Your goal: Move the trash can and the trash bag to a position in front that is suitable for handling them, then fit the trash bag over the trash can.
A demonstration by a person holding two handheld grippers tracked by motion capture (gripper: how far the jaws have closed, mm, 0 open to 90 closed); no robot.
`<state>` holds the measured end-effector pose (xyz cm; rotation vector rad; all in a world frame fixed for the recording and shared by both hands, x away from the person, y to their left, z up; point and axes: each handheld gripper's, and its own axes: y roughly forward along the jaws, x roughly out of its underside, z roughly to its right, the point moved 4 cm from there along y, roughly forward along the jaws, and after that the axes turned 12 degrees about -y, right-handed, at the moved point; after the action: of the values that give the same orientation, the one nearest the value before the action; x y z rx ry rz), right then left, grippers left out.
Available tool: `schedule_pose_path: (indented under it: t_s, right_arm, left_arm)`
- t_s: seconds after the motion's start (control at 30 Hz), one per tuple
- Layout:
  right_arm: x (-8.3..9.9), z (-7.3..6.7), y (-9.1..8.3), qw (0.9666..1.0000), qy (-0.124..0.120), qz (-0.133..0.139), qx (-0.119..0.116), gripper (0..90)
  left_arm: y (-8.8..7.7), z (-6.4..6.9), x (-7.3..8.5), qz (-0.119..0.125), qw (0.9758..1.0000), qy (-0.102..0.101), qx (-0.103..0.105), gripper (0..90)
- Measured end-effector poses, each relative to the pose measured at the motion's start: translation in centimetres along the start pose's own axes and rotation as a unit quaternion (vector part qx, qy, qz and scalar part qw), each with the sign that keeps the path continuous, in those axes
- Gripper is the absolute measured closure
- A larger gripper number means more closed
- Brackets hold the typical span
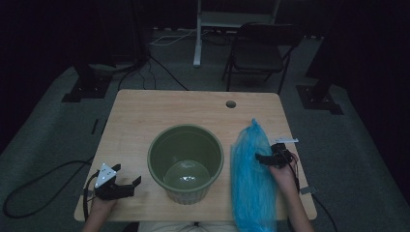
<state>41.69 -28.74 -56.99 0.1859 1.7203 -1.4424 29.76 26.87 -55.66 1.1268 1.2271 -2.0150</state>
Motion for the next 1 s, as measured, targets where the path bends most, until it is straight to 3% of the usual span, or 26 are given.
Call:
schedule_pose_path:
  t_s: [0.07,0.13,0.27,0.5,0.53,0.6,0.63,0.67,0.7,0.77,0.9,1.0]
  right_arm:
    - [0.0,-0.2,0.1,1.0000,-0.004,-0.001,0.003,15.7]
    - [-0.1,-0.9,0.4,0.9991,-0.035,-0.010,0.024,15.6]
    - [-0.3,-1.5,0.6,0.9988,-0.044,-0.004,0.023,19.8]
    - [-1.0,-3.1,0.7,0.9974,-0.070,0.018,-0.001,64.3]
    - [-1.0,-3.1,0.7,0.9974,-0.070,0.018,-0.001,64.3]
    - [-1.0,-3.9,0.6,0.9969,-0.072,0.028,-0.014,87.4]
    - [-1.0,-3.9,0.6,0.9969,-0.072,0.028,-0.014,87.4]
    - [-0.9,-4.2,0.5,0.9969,-0.059,0.029,-0.042,89.2]
    - [-0.8,-4.2,0.4,0.9969,-0.055,0.026,-0.050,89.6]
    - [-0.7,-4.2,0.1,0.9971,-0.059,0.022,-0.043,89.9]
    - [-1.0,-3.6,-1.1,0.9970,-0.042,0.047,-0.046,90.0]
    - [-1.9,-2.6,-3.2,0.9945,-0.017,0.088,-0.054,90.0]
  left_arm:
    - [0.0,0.0,0.0,0.000,1.0000,0.000,0.001,1.0]
    - [0.1,0.0,0.0,-0.002,1.0000,-0.002,0.002,0.9]
    - [0.0,0.0,0.1,-0.003,1.0000,0.000,0.002,0.9]
    - [0.0,0.1,0.1,-0.003,1.0000,0.002,0.003,0.9]
    - [0.0,0.1,0.1,-0.003,1.0000,0.003,0.005,0.9]
    - [-0.1,0.1,0.1,-0.003,1.0000,0.002,0.006,0.9]
    - [-0.1,0.1,0.1,-0.003,1.0000,0.002,0.006,0.9]
    - [-0.1,0.1,0.1,-0.003,1.0000,0.002,0.005,0.9]
    - [-0.1,0.1,0.1,-0.003,1.0000,0.001,0.006,1.0]
    - [0.0,0.1,0.1,-0.004,1.0000,0.000,0.006,0.9]
    - [0.2,0.1,0.1,-0.007,1.0000,0.000,0.007,1.0]
    - [0.3,0.2,0.1,-0.009,0.9999,0.004,0.008,1.0]
